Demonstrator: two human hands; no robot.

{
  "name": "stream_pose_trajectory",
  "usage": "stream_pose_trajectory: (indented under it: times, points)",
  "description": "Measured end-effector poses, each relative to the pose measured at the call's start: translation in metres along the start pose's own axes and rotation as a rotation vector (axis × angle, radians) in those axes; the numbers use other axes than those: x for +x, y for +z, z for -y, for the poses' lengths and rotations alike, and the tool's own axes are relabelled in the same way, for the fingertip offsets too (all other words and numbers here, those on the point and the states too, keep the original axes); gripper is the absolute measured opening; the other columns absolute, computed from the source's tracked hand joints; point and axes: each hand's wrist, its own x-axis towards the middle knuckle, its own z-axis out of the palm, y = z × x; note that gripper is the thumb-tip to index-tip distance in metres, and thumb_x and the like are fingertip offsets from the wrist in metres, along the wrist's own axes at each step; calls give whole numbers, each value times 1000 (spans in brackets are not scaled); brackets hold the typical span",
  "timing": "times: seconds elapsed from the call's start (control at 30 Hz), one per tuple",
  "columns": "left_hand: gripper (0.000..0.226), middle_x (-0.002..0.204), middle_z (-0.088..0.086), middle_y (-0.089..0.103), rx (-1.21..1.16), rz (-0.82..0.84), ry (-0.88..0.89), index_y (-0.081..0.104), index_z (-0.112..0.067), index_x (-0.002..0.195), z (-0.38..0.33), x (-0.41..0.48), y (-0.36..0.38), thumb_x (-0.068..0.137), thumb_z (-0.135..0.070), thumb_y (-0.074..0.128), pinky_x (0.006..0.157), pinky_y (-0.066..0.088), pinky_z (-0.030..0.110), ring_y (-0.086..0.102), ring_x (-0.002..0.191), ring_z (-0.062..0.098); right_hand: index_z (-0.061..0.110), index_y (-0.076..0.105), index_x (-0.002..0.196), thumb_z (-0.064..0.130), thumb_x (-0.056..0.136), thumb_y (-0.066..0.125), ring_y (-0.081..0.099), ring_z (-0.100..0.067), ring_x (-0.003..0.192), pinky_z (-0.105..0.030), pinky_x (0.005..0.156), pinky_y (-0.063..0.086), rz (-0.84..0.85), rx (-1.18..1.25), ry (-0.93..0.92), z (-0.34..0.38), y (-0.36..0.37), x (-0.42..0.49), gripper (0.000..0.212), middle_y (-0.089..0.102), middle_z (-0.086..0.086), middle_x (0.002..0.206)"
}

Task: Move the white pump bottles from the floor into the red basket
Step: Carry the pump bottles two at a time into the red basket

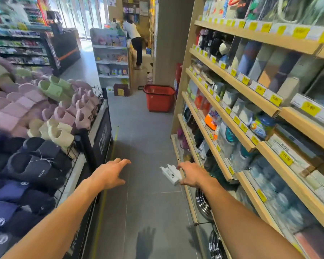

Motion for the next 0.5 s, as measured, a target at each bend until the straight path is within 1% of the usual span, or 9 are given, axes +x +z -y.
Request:
stream_pose_trajectory:
  times: [0.13, 0.23, 0.37, 0.5]
  points:
    - [78, 144, 0, 43, 2, 9, 18, 27, -34, 152, 23, 43, -15, 89, -38, 73, 98, 50, 41, 53, 126, 22, 26, 48, 143, 26, 88, 77, 56, -29, 123, -48, 100, 51, -34, 39, 16, 9, -16, 41, 62, 53, -6, 141]
    - [78, 142, 1, 44, -23, 6, 52, 28, -33, 152, 24, 72, -31, 88, -37, 73, 99, 49, 40, 53, 126, 23, 25, 48, 143, 25, 89, 76, 56, -28, 122, -49, 100, 50, -24, 40, 26, 10, -23, 63, 60, 53, -6, 141]
    - [78, 143, 1, 43, -36, -22, 100, 29, -33, 151, 18, 114, -52, 88, -37, 73, 99, 49, 44, 52, 127, 25, 27, 47, 144, 28, 88, 76, 56, -29, 123, -50, 101, 50, -14, 36, 32, 3, -36, 92, 62, 53, -6, 142]
    - [77, 142, 2, 44, -15, -21, 96, 29, -33, 150, 12, 156, -57, 87, -39, 73, 98, 48, 44, 52, 126, 26, 28, 47, 145, 31, 88, 78, 54, -28, 127, -46, 102, 48, -33, 34, 27, -19, -56, 124, 65, 51, -5, 144]
